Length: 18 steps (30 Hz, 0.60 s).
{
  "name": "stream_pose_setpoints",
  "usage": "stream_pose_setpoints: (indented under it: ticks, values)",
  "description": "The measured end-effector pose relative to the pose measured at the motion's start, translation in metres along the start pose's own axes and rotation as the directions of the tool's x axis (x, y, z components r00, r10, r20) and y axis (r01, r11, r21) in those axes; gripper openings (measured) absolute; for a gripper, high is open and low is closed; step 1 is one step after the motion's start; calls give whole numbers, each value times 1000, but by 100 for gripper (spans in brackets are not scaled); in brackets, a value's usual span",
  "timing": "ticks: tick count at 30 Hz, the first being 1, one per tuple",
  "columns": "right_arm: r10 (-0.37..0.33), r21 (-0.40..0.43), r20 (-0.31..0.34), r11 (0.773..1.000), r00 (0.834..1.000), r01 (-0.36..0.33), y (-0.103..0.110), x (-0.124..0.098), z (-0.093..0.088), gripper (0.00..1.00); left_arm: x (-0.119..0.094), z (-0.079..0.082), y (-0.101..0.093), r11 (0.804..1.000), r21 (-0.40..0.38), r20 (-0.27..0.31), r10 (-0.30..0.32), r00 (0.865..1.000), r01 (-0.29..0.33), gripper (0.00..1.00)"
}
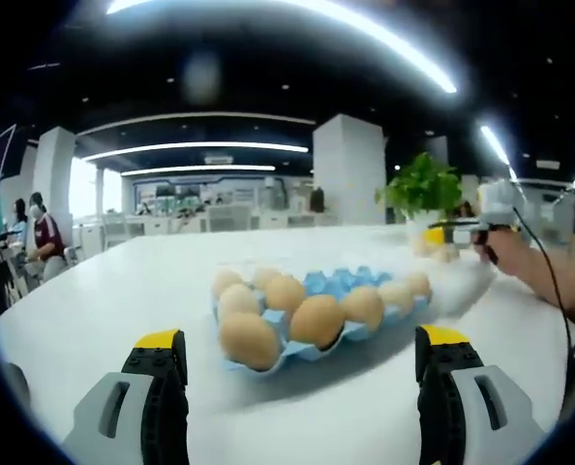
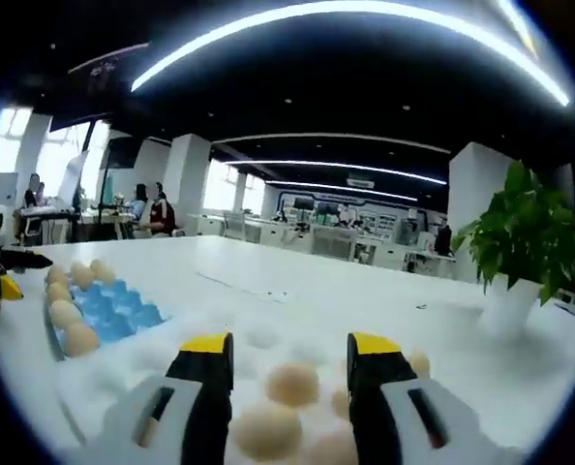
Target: Pick up the eggs on the table and place them into the egg tray on the table
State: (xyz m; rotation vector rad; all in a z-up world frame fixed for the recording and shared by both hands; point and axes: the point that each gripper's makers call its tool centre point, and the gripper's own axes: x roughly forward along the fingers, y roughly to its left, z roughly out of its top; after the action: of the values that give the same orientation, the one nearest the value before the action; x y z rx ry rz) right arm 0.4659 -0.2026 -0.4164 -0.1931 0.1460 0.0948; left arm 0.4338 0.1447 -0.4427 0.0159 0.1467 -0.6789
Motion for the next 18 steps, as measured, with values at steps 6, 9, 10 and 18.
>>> stream_pose_setpoints:
  ticks: [6, 9, 10, 18]
  values:
    - [-44, -120, -107, 992, 993, 31, -3, 4, -24, 72, 0, -1, 0, 1000, -6, -3, 5, 1000, -5, 100]
    - [-48, -94, -121, 995, 992, 36, -1, 1, -25, 60, -1, -1, 0, 1000, -5, -4, 6, 1000, -6, 100]
    - [-59, -111, -116, 993, 992, 46, -3, -1, -26, 57, -2, -1, -1, 1000, -4, -4, 6, 1000, -6, 100]
    - [47, -21, -121, 999, 992, -50, 12, -2, -28, 33, -2, -1, -2, 1000, 5, -5, 6, 1000, -6, 100]
